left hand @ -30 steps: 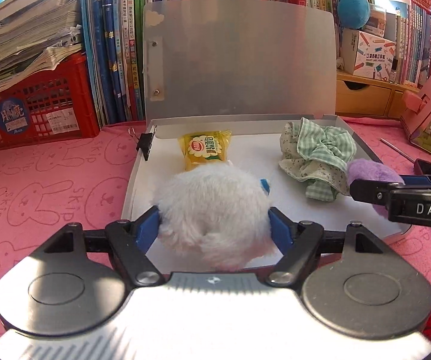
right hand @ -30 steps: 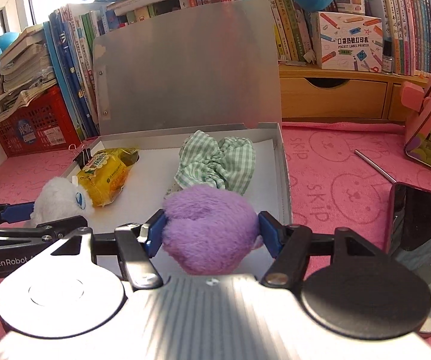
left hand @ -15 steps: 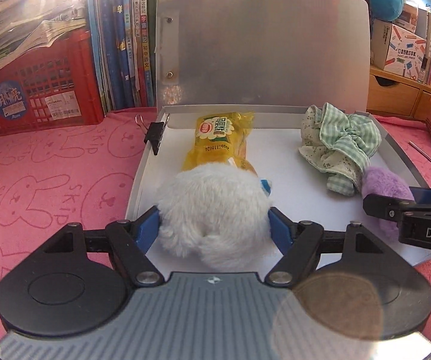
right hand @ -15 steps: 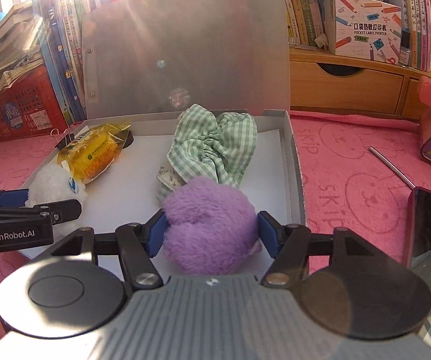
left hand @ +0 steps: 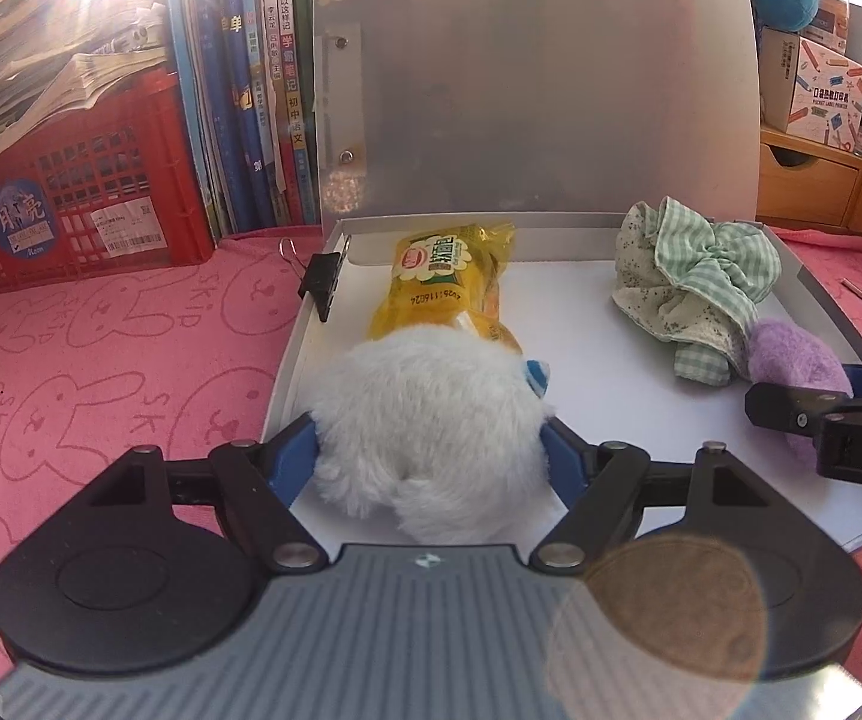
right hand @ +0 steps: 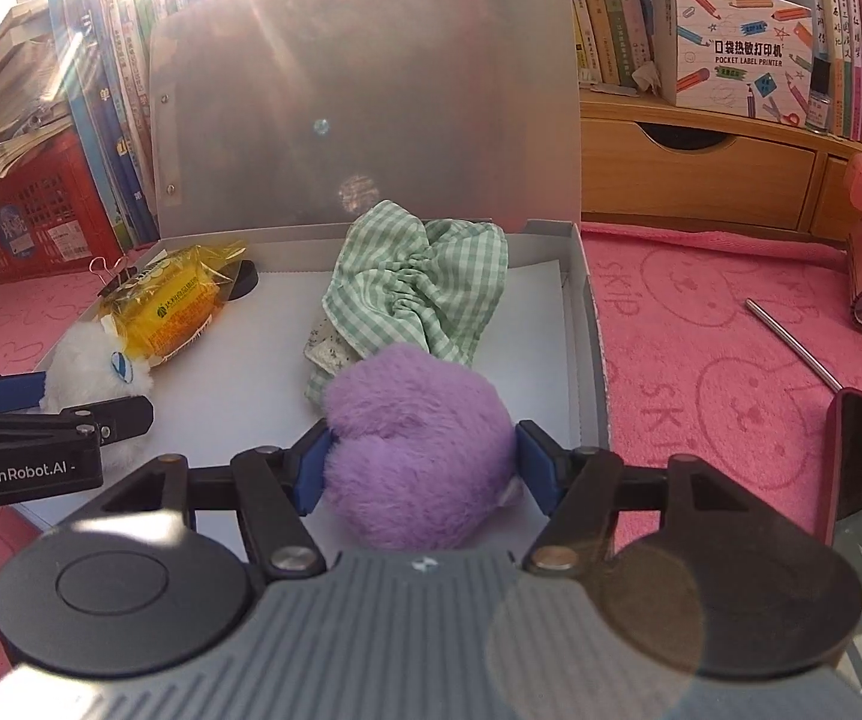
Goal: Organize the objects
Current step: 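Open both tools to release the toys inside the box, then move the left tool to the black lid while the right tool reaches the red knitted toy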
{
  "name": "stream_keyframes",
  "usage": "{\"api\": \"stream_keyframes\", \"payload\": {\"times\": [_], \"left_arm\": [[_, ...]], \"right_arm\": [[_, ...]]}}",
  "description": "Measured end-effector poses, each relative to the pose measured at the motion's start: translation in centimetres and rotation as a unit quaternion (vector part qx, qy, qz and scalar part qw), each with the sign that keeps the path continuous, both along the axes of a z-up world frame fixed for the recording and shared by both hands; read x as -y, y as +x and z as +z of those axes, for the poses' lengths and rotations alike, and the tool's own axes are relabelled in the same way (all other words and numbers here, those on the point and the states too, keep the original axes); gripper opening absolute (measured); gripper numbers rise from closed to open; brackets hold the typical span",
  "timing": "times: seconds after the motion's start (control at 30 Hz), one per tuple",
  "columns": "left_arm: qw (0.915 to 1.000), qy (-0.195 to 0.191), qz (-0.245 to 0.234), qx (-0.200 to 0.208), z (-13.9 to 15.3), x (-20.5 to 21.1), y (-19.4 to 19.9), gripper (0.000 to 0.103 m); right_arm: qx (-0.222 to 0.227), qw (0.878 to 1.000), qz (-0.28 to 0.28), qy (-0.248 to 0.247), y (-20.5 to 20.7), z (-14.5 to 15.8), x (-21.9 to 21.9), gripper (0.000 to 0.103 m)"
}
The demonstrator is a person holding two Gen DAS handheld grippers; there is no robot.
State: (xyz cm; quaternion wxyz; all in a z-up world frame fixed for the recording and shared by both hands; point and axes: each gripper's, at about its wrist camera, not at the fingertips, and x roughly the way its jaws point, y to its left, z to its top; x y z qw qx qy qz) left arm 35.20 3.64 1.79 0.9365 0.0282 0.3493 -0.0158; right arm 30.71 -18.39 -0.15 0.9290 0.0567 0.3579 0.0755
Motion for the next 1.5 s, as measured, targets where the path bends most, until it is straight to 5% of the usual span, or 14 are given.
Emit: {"api": "stream_keyframes", "payload": {"times": [0.3, 0.77, 1.5], "left_arm": [[0.9996, 0.007, -0.015, 0.024, 1.8, 0.2, -2.3, 0.086], [0.9958, -0.018, -0.060, 0.067, 5.3, -0.3, -12.4, 0.088], [0.9939, -0.030, -0.072, 0.078, 2.7, -1.2, -24.9, 0.088]], "right_arm": [[0.043, 0.999, 0.019, 0.025, -2.8, 2.8, 0.7, 0.098], [0.096, 0.991, 0.083, 0.031, -13.0, 4.9, 0.9, 0.101], [0.096, 0.992, 0.086, -0.013, -20.7, 1.5, 1.0, 0.102]]}}
